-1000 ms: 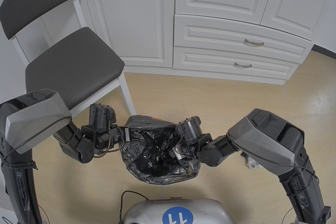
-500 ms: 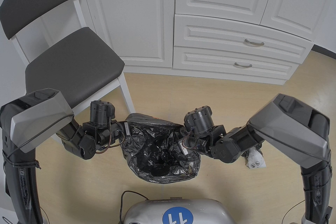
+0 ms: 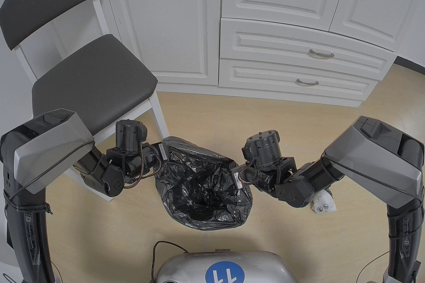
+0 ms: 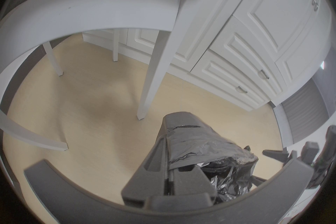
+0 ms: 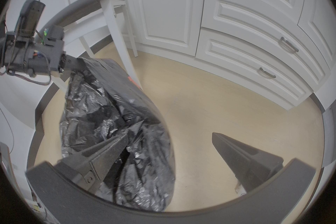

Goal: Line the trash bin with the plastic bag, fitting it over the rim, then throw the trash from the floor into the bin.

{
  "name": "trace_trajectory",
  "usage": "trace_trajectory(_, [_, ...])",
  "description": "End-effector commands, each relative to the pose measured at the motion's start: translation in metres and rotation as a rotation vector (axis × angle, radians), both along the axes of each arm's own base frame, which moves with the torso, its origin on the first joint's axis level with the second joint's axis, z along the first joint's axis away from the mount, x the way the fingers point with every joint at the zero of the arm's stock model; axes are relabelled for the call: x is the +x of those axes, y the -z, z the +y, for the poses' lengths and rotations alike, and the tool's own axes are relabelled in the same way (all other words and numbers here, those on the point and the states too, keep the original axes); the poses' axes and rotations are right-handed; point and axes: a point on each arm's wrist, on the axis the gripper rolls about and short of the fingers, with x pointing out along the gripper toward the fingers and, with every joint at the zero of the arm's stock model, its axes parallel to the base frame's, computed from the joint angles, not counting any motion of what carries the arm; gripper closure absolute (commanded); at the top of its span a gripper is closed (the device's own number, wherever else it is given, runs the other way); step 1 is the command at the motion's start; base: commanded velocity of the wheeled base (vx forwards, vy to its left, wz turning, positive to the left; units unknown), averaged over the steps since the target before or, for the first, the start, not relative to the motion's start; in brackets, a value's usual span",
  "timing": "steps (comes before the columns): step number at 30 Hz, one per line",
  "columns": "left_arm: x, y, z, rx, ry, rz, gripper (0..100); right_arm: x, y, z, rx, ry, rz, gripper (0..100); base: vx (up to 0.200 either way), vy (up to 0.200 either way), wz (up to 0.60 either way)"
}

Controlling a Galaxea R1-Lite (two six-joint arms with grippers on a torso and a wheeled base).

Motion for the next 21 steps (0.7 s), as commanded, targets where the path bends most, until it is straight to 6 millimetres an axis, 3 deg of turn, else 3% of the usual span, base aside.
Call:
trace_trajectory(1, [0.004,-0.004,-0.002,-0.022,-0.008,-0.016,100,0.014,0.024,-0.003,-0.02,0.028,0.027,0,0.0,0.0,0.0])
trace_trajectory(13, [0.008,0.014,0.001,0.004,-0.016,0.022,100,0.049,0.017,-0.024,0.001,0.138,-0.041,0,0.0,0.0,0.0])
trace_trajectory(21, [0.021,0.029,0.0,0.019,-0.055,0.019,100,0.068,0.011,-0.022,0.047,0.165,-0.096,0,0.0,0.0,0.0])
